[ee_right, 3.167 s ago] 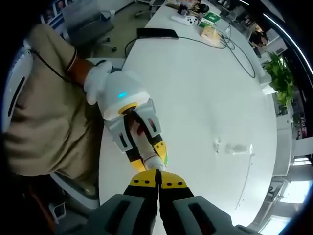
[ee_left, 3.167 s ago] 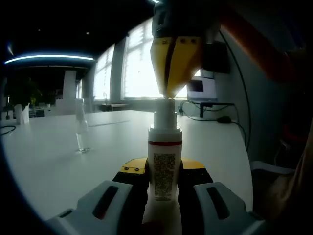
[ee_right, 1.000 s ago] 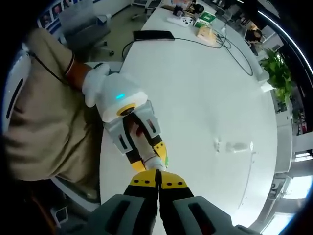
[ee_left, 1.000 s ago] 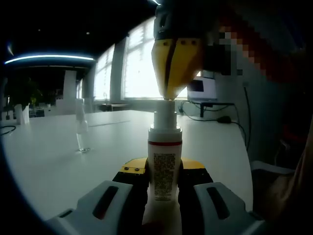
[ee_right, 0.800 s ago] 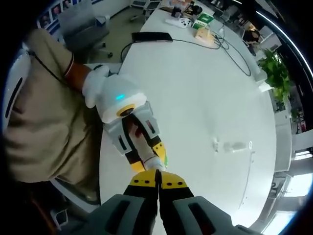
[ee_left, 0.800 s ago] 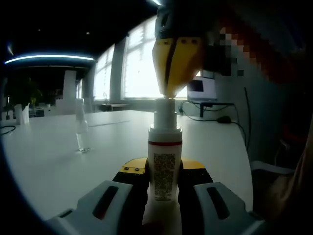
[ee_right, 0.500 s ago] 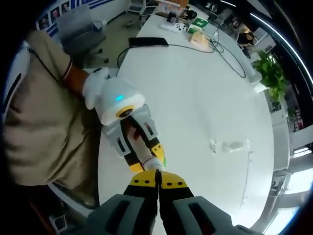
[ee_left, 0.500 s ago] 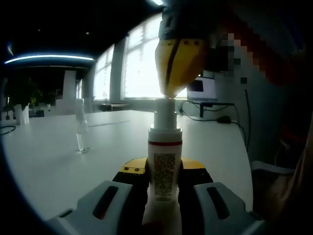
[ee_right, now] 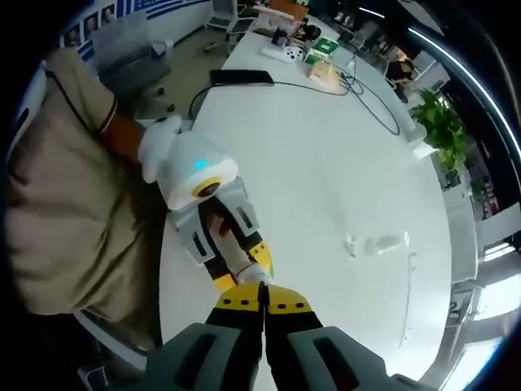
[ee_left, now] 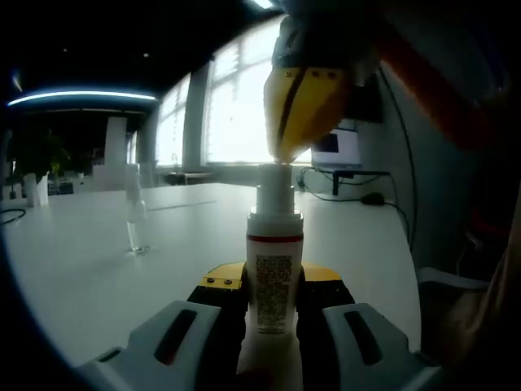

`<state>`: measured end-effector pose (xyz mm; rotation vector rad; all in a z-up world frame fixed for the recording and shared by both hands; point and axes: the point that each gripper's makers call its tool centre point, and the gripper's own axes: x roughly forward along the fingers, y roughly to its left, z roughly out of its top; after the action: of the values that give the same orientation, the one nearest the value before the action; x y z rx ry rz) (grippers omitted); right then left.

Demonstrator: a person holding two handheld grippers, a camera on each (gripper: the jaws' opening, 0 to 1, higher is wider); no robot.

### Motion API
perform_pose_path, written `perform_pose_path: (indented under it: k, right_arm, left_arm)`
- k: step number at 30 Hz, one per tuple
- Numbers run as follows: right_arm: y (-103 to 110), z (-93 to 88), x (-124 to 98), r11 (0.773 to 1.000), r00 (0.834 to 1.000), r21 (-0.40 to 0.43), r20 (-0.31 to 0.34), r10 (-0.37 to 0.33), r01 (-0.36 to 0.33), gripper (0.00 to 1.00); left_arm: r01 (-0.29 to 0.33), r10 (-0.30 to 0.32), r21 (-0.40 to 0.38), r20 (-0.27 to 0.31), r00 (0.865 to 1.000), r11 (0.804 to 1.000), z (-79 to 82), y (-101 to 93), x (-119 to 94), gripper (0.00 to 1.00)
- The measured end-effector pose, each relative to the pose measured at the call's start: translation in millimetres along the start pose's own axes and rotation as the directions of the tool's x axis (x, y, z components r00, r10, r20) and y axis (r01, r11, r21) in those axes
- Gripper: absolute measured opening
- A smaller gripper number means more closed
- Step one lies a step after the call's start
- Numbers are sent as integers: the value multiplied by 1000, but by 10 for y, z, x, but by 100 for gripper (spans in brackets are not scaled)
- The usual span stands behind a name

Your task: Clamp pump bottle remove cover press pump head put on cover

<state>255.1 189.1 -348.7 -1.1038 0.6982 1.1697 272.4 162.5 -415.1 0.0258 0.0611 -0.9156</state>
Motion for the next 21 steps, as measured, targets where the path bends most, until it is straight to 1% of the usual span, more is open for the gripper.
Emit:
perform_pose_path:
  k: [3,10,13,17,21]
  right_arm:
    - [12,3,-3,1000,1000,17,9,-6,6,0]
    - [17,5,-15,999,999,22,25,-28,28,0]
    - [20,-1,-26,999,999,32,36,-27,26,0]
    - [40,-45,-58,999,999,48,33,-15,13,0]
    - [33,-43,-99,999,998,48,50,-25,23,0]
  left_arm:
    - [0,0,0,0,1000,1000,-2,6,1,14]
    - [-1,1,-1,-1,1000,1000,-4,12,0,14]
    - [0,0,0,-1,1000,1000,1,4,-1,14]
    - [0,0,-4,-1,1000,1000,-2,10,-1,14]
    - [-2,2,-17,0,1000,1000,-5,30,7,14]
